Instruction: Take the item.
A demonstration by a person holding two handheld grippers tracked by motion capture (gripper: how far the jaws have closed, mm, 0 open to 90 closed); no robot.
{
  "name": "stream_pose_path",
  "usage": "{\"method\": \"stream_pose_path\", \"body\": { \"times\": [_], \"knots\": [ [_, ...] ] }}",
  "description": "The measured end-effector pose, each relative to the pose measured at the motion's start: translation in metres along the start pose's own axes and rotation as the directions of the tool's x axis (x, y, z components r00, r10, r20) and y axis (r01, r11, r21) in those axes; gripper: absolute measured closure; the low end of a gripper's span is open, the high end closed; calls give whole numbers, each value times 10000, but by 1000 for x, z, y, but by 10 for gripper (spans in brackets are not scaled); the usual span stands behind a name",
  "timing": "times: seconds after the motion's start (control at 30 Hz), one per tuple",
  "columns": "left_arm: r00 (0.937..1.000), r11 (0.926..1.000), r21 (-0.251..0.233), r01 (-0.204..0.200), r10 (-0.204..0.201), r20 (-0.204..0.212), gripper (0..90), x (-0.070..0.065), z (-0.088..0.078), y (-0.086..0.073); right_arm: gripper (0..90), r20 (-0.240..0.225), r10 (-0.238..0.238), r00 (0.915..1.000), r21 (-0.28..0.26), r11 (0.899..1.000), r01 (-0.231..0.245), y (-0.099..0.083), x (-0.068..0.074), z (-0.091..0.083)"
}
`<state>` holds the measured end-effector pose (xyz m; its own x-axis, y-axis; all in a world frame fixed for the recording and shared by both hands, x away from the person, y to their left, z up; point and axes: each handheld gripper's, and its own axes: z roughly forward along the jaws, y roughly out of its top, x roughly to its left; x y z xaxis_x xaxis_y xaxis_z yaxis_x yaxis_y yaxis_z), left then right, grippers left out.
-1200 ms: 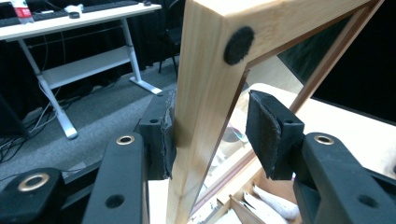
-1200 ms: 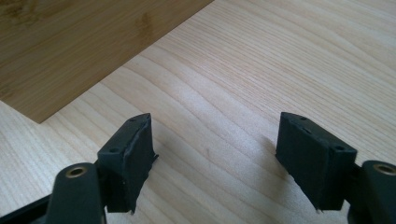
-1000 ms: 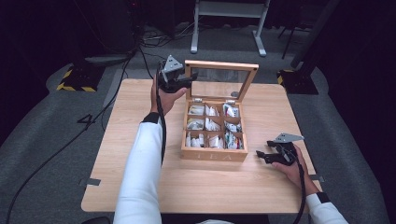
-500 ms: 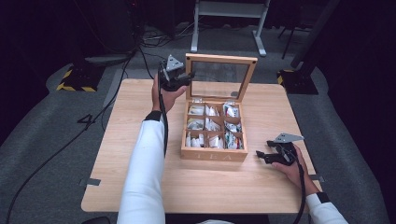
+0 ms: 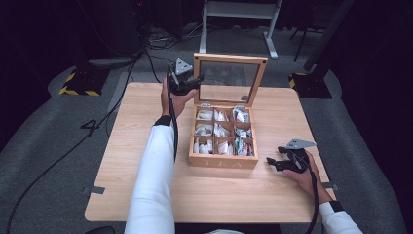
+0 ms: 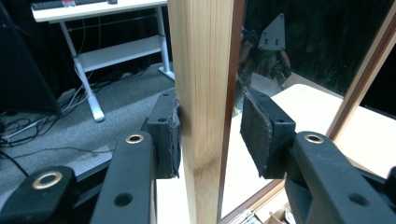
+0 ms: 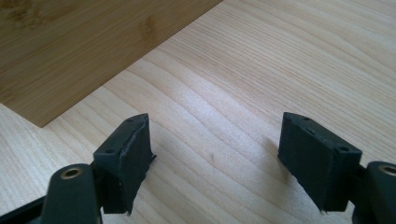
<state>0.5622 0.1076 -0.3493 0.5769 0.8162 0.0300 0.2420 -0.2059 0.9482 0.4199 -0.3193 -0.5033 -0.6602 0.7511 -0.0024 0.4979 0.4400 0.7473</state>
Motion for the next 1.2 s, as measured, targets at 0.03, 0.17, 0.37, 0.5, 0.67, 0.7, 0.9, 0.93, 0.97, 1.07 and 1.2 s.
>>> {"method": "stream_pose_path", "body": {
  "times": [0.03, 0.17, 0.37, 0.5, 0.67, 0.7, 0.9, 0.93, 0.97, 1.07, 1.2],
  "knots": [
    [10000, 9999, 103, -32, 33, -55, 584, 0, 2, -1, 254, -2, -1, 10000, 2, 10000, 1, 0, 0, 0],
    [9993, 9983, 570, -129, 149, -339, 580, -1, 8, -4, 254, -9, -7, 10000, 2, 10000, 7, 0, 0, 0],
    [9989, 9951, 987, -7, 54, -474, 582, -1, 16, -13, 254, -21, -15, 10000, 2, 10000, 15, 0, 0, 0],
    [9986, 9937, 1110, 135, -77, -522, 597, 0, 21, -23, 253, 4, 9, 10000, 7, 10000, -9, 1, 1, 1],
    [9984, 9902, 1399, 30, 50, -569, 596, -1, 25, -30, 252, -14, -12, 10000, 9, 10000, 12, 1, 2, 1],
    [9982, 9887, 1498, -36, 125, -591, 592, -1, 26, -32, 252, -15, -9, 10000, 10, 10000, 9, 1, 2, 1],
    [9972, 9792, 2030, -30, 182, -729, 590, 0, 32, -42, 251, -12, -7, 10000, 11, 10000, 7, 1, 2, 1],
    [9971, 9781, 2079, 7, 152, -748, 591, 0, 32, -43, 251, -10, -8, 10000, 10, 10000, 8, 1, 2, 1],
    [9967, 9738, 2275, -16, 199, -783, 593, 0, 34, -45, 252, -18, -3, 10000, 14, 10000, 3, 1, 2, 1],
    [9977, 9685, 2490, -52, 219, -646, 600, 2, 36, -53, 251, -17, 8, 10000, 12, 10000, -8, 1, 2, 1],
    [9987, 9597, 2808, -125, 256, -431, 601, 1, 37, -61, 251, -21, -2, 10000, 10, 10000, 2, 1, 2, 2]
  ]
}}
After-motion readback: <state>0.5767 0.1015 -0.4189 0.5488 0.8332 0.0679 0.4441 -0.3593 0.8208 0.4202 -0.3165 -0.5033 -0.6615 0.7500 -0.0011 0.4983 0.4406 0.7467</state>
